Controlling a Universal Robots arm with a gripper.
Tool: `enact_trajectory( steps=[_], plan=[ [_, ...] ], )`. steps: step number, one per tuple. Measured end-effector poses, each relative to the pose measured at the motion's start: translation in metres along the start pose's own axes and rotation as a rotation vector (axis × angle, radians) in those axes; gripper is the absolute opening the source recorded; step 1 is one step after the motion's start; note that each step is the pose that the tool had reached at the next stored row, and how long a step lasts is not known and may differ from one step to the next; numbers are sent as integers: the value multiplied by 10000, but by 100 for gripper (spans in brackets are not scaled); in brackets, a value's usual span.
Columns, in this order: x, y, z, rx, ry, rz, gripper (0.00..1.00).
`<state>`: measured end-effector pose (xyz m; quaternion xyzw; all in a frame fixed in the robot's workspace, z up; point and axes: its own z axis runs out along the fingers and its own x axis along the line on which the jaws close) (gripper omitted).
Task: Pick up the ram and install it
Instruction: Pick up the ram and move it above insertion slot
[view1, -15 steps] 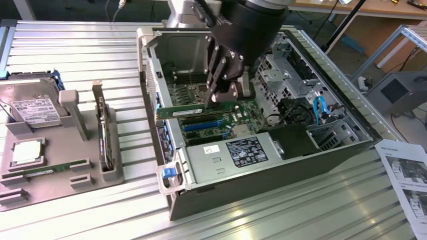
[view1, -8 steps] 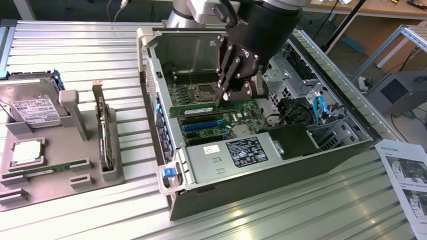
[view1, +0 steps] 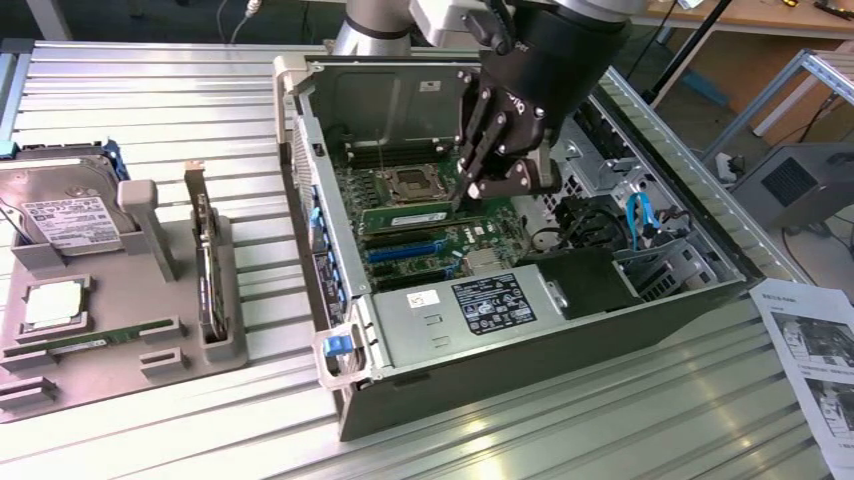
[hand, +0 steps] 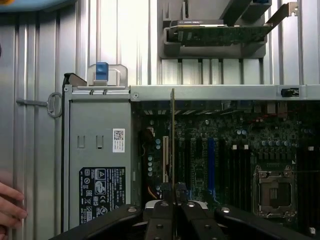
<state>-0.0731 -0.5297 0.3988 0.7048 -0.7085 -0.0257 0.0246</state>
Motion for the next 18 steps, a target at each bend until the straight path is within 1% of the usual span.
enact_trajectory(
  steps=[4,10,14,18],
  plan=[
    [0,-112,-8,-8,0,0,12],
    [0,-251,-18,-18,0,-1,12],
    [-1,-338,-24,-21,0,1,12],
    [-1,-399,-29,-22,1,0,12]
  ],
)
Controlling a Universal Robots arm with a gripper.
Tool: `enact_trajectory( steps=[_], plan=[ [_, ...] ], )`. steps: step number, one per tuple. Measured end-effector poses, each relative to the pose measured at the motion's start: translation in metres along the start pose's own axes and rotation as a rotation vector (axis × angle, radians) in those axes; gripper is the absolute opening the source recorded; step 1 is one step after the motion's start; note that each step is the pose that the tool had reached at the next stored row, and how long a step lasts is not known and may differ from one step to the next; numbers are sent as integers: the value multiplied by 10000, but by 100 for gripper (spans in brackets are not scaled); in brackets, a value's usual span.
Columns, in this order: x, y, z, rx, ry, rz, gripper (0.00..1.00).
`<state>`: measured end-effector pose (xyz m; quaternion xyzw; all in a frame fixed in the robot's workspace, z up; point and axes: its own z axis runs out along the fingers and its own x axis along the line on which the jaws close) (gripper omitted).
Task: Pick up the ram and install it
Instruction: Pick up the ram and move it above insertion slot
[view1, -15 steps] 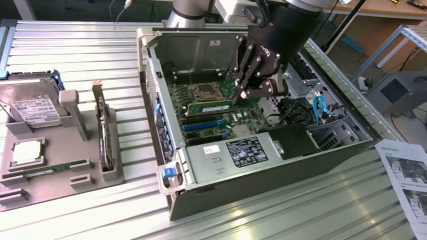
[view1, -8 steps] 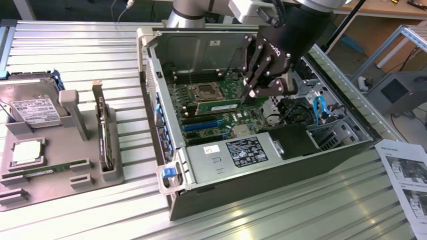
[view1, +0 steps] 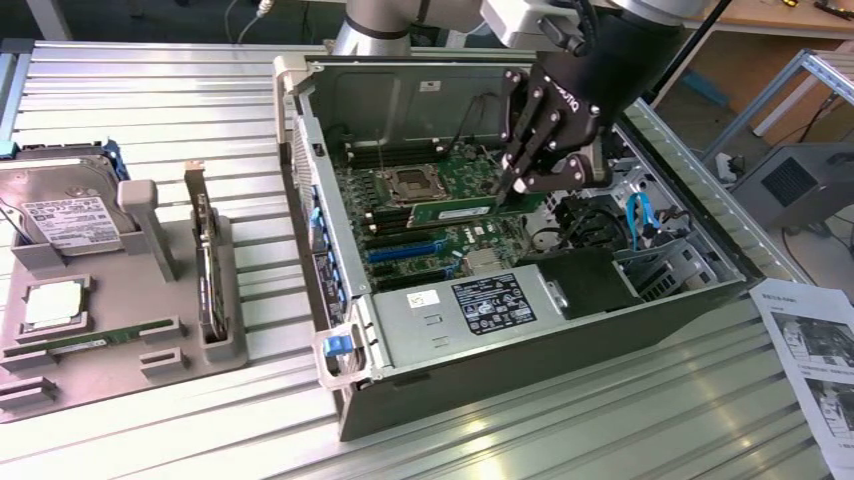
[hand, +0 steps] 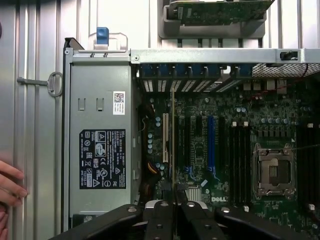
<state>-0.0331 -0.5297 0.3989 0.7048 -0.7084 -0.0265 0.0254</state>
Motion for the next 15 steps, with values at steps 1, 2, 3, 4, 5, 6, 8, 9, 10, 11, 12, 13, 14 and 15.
enact_trajectory(
  steps=[1,2,3,4,5,6,8,9,10,11,12,13,14,15],
  plan=[
    [0,-12,0,0,-1,1,12],
    [0,-21,-1,0,-1,0,12],
    [0,-23,-1,0,-1,0,12],
    [0,-23,-1,0,-1,1,12],
    [0,-23,-2,0,-1,2,12],
    [0,-23,-1,0,-1,2,12],
    [0,-24,-2,0,0,1,12],
    [0,-24,-2,0,-1,1,12],
    [-1,-24,-1,0,-1,1,12],
    [-3,-24,-1,0,-2,1,12],
    [-8,-25,-2,0,-1,-1,12],
    [-20,-24,-1,1,-3,0,12],
    [-30,-25,-1,0,-3,0,12],
    [-35,-24,-1,0,-2,1,12]
  ],
)
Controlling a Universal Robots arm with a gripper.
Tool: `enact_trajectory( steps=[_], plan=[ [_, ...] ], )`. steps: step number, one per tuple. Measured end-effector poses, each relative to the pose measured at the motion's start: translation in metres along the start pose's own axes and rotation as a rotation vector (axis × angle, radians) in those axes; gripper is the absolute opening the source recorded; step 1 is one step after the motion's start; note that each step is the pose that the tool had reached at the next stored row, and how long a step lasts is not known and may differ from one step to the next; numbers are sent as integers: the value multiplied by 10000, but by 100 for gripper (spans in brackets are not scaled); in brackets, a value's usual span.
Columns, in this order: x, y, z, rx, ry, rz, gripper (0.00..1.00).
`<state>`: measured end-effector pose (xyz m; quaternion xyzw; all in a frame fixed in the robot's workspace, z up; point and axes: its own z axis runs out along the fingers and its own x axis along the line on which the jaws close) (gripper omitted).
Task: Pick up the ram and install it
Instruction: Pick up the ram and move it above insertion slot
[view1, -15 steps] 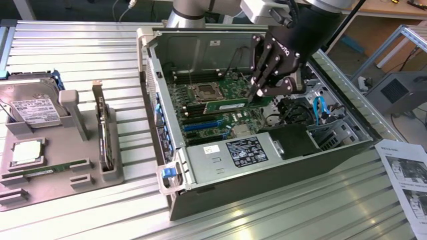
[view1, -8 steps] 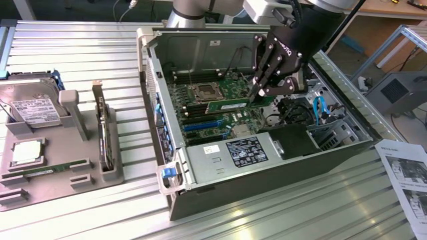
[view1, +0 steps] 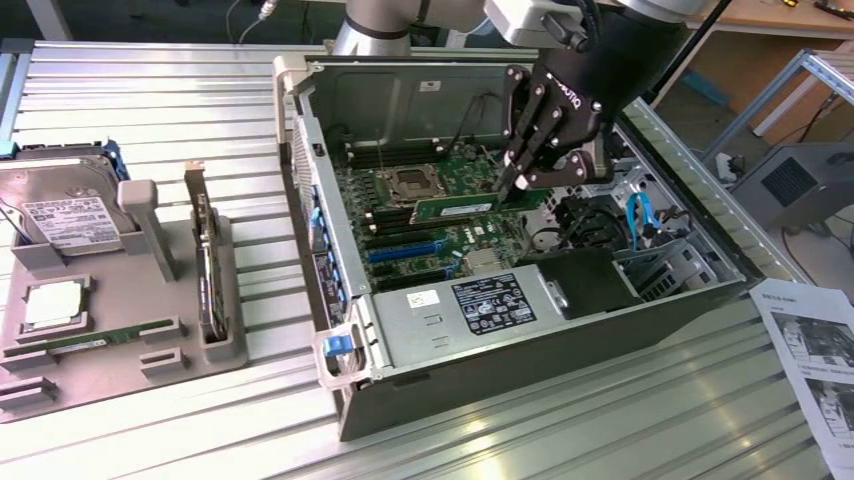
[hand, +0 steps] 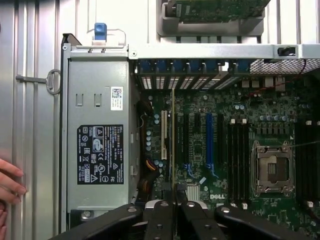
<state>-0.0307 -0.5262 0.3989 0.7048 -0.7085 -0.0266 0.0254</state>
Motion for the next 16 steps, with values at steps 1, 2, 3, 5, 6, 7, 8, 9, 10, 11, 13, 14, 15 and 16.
enact_trajectory(
  steps=[1,2,3,5,6,7,8,9,10,11,13,14,15,16],
  plan=[
    [-8,0,0,0,-1,0,12],
    [-15,-1,0,0,0,0,12],
    [-23,-1,1,0,-1,0,12],
    [-39,-1,1,0,-1,0,12],
    [-51,-1,1,0,-1,0,12],
    [-59,-1,1,0,-1,0,12],
    [-70,-1,1,0,-1,0,12],
    [-84,-1,1,0,-1,0,12],
    [-93,-1,2,0,-1,-1,12],
    [-107,-1,1,0,-1,0,12],
    [-135,-1,2,0,0,-1,12],
    [-147,-1,2,0,-1,0,12],
    [-160,-2,2,0,-1,0,12],
    [-172,-2,2,0,-1,0,12]
  ],
)
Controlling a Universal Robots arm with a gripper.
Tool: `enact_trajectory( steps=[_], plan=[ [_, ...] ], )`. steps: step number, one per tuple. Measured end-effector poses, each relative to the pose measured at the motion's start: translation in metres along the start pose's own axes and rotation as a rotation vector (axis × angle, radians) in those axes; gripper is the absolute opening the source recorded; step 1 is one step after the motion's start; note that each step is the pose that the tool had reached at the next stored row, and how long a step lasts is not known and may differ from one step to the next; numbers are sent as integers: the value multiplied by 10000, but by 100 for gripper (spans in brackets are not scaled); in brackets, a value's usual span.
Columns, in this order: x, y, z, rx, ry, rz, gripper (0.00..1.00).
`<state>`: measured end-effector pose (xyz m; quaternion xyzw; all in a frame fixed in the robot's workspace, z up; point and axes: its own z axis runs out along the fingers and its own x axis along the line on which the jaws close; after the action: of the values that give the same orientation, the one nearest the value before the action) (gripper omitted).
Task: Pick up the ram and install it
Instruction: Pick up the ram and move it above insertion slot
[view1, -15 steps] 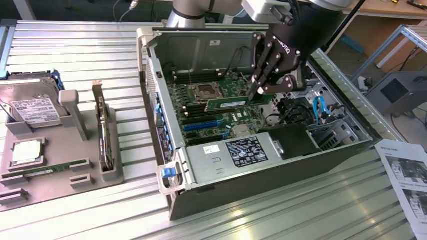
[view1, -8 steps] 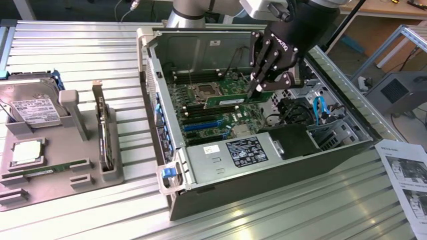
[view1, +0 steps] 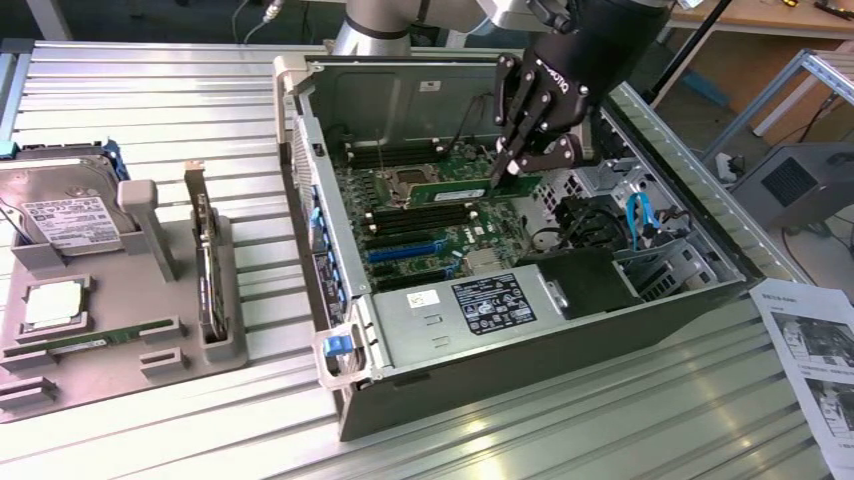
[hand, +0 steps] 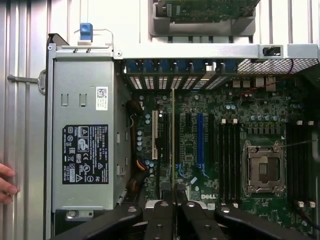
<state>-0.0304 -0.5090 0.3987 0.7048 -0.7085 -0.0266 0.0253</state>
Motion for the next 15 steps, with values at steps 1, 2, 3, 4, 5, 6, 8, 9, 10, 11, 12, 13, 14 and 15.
enact_trajectory(
  steps=[1,2,3,4,5,6,8,9,10,11,12,13,14,15],
  plan=[
    [-11,0,0,0,-1,0,12],
    [-23,0,0,0,0,0,12],
    [-43,0,1,0,0,1,12],
    [-57,-1,1,0,0,0,12],
    [-74,-1,0,0,1,0,12],
    [-89,-1,0,0,1,0,12],
    [-122,-2,1,0,0,0,12],
    [-135,-3,1,0,0,0,12],
    [-156,-3,1,0,0,0,12],
    [-170,-3,1,0,-1,0,12],
    [-182,-4,1,0,-1,0,12],
    [-196,-4,1,0,1,0,12],
    [-208,-4,1,0,1,0,12],
    [-221,-4,1,0,1,0,12]
  ],
)
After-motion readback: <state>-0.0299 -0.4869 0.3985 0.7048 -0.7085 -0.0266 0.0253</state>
